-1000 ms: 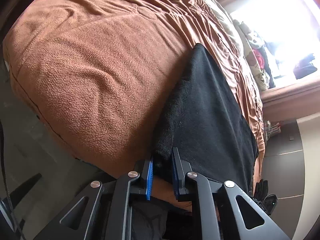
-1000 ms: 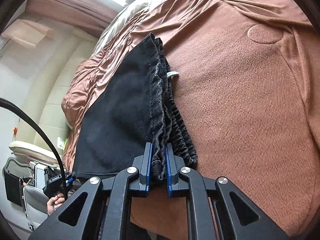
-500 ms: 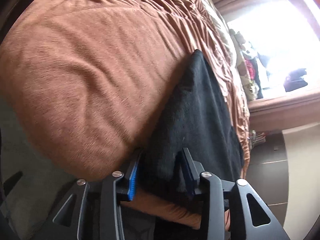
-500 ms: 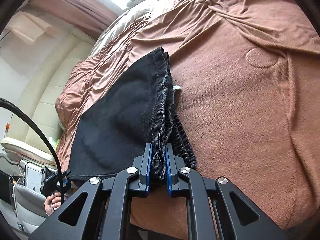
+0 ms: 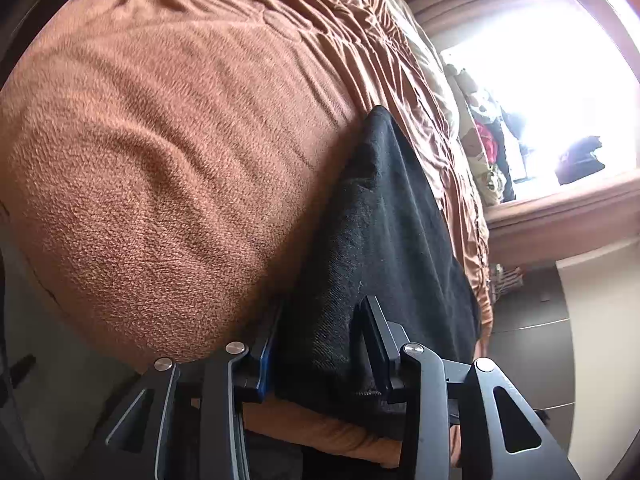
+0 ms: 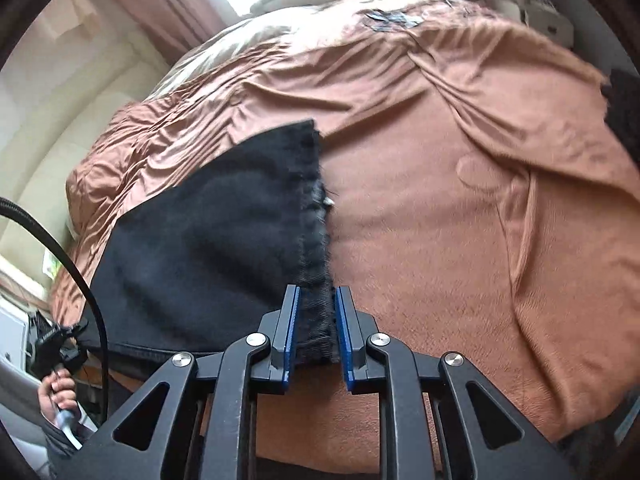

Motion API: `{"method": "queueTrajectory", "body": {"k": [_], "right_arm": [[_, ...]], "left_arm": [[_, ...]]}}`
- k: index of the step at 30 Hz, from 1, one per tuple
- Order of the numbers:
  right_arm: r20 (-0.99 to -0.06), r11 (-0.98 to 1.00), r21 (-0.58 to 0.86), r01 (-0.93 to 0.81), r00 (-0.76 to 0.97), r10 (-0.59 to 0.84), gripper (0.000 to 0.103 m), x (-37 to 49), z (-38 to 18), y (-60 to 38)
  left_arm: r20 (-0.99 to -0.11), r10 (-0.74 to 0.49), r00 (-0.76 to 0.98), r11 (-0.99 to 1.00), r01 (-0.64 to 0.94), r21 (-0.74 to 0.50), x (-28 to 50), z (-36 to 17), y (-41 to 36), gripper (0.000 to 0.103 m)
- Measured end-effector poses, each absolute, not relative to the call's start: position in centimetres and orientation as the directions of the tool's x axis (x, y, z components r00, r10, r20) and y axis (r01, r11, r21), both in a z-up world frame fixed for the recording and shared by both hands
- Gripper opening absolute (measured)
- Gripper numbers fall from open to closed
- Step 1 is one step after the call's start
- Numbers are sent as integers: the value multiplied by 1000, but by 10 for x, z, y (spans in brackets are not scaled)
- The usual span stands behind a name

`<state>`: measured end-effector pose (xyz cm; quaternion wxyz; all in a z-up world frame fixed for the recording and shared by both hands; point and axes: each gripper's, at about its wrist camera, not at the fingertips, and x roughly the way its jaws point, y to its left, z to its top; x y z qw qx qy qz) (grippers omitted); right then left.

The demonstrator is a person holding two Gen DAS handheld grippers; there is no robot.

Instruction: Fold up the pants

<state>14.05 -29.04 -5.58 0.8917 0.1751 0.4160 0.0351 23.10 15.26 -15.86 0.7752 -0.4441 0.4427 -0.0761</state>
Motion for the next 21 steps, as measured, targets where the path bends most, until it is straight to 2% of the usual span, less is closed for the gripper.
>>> {"method": "queueTrajectory", "body": {"k": [6,11,17,21], "right_arm": [[-702,980,197,3,698,138,15,135,-35,-248],[-677,986,161,-47,722,145,15,137,-30,-221],[-706,977,181,-111,677,208,15,155,-38,-191],[-737,973,195,-121,637,227,15,172,-47,-174]], "left_arm": [[-608,-513,606,611,-240,-755,232,-155,148,40],[-603,-513,612,611,-233,-756,231,-157,148,40],[-588,-526,615,592,-230,-772,228,-160,151,25],[-574,-534,621,582,-222,-782,226,-156,151,22]]}}
